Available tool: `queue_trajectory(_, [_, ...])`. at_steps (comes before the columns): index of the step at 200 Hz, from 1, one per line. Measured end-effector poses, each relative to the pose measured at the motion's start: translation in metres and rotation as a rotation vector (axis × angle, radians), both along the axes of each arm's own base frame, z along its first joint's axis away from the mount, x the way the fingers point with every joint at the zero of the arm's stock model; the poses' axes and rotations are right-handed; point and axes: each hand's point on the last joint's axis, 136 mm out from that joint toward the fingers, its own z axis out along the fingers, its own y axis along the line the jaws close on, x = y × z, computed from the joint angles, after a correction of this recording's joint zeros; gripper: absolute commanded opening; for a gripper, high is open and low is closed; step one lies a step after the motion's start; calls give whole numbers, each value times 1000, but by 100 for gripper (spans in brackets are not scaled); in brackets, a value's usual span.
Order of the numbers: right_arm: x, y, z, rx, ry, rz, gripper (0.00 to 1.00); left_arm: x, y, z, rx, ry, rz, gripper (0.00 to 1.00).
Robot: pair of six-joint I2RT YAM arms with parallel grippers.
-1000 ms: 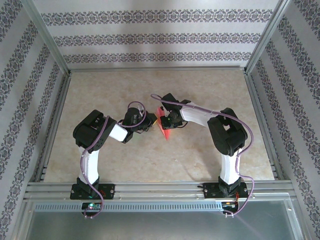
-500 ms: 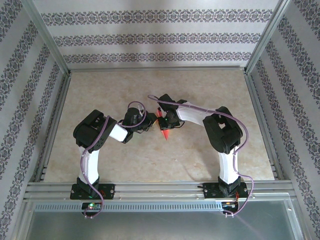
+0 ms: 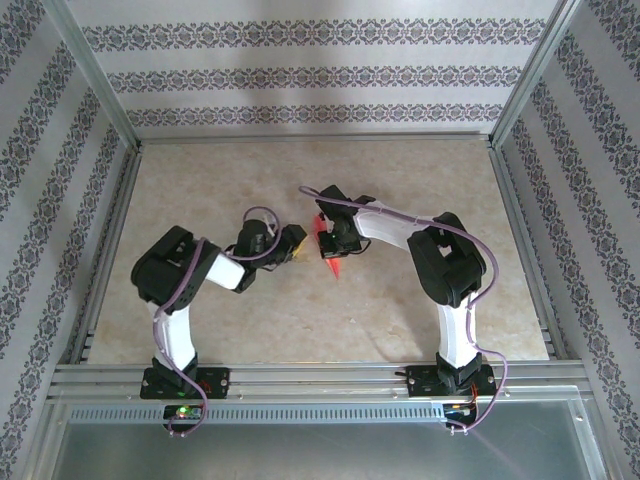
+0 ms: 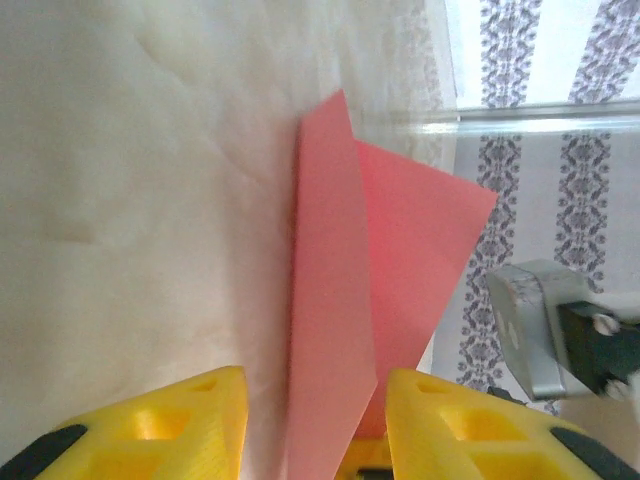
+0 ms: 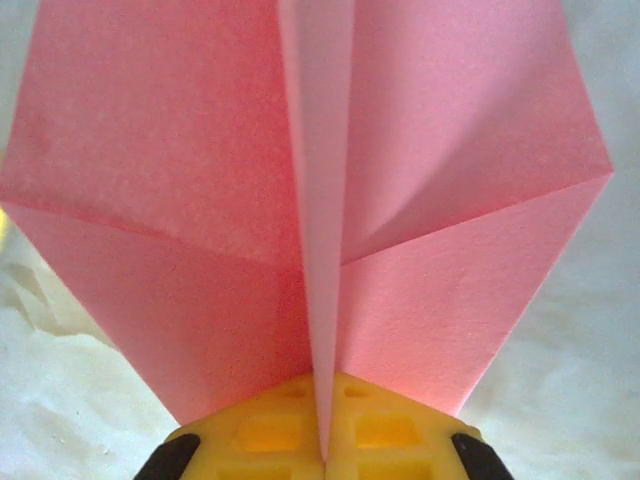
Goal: Fold a paper plane with a square sheet of paper (fold left side to right side)
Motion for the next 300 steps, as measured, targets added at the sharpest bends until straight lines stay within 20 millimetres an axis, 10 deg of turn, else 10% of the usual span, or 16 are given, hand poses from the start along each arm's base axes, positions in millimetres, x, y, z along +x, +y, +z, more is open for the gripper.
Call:
queue_trajectory(55, [66,-16,54,-18,-119,-119,5,2,76,79,102,-123,126,55])
queue_trajectory(91, [101,-30,50,-54,-120,-176,5,-13,99,106,255,-149,136,58])
queue_trajectory(154, [134,-30,17,-119,-73,-181,5,-35,123,88,448,-60,116,59])
queue_trajectory(300, [130,-33,-10,-162,-13,-173,24,-32,120,80,495,-25,68,59])
